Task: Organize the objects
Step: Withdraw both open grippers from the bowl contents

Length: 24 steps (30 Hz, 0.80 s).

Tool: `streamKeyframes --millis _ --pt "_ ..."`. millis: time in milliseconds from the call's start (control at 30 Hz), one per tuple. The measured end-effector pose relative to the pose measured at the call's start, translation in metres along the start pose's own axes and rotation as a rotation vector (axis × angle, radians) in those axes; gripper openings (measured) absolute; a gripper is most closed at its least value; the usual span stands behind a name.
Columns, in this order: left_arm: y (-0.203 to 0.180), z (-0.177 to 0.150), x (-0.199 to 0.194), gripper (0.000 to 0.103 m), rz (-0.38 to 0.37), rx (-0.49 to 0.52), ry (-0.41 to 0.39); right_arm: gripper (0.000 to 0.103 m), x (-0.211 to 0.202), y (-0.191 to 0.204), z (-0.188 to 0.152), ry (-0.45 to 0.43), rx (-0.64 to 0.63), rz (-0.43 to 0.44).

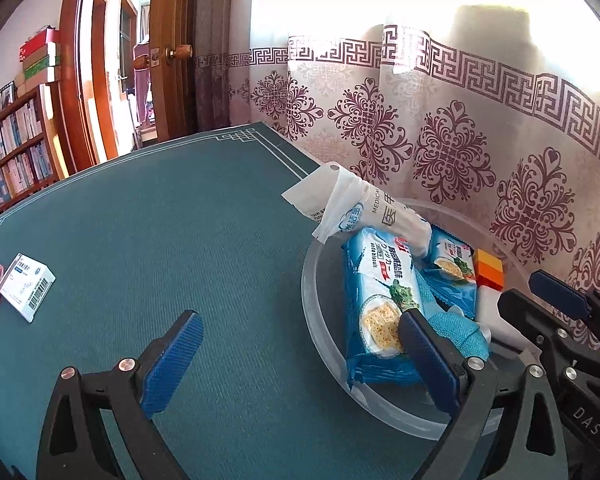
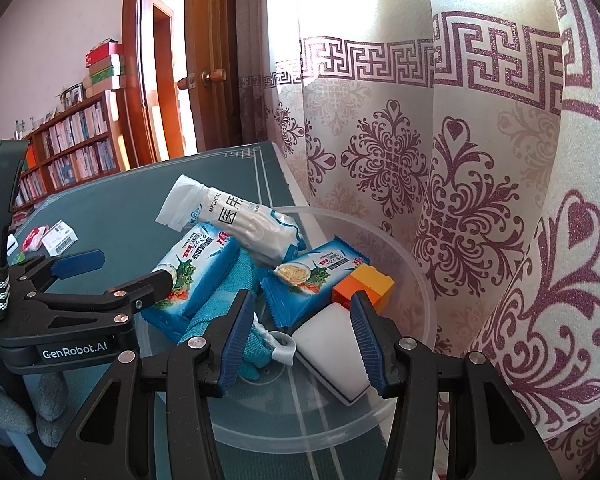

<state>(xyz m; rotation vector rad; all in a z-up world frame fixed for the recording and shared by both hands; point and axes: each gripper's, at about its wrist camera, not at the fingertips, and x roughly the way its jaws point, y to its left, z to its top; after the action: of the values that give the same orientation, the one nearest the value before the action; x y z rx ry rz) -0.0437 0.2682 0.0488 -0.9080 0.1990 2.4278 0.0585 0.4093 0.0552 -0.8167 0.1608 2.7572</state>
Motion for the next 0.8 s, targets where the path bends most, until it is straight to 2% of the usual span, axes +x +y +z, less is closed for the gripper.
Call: streamKeyframes --millis 100,300,800 --pt "0.002 -0.001 -0.003 0.101 -0.020 -0.008 0.028 0.052 0.000 0.000 0.000 -0.001 0.002 0.000" --pt "0.014 -0.001 -0.018 0.101 -0.031 -0.047 0.013 0.052 -0.005 0.001 0.001 -0.011 0.004 0.001" --pt "0.056 -0.013 -0.033 0.102 0.028 -0.127 0.011 0.054 -0.020 0.023 0.000 -0.019 -0.024 0.027"
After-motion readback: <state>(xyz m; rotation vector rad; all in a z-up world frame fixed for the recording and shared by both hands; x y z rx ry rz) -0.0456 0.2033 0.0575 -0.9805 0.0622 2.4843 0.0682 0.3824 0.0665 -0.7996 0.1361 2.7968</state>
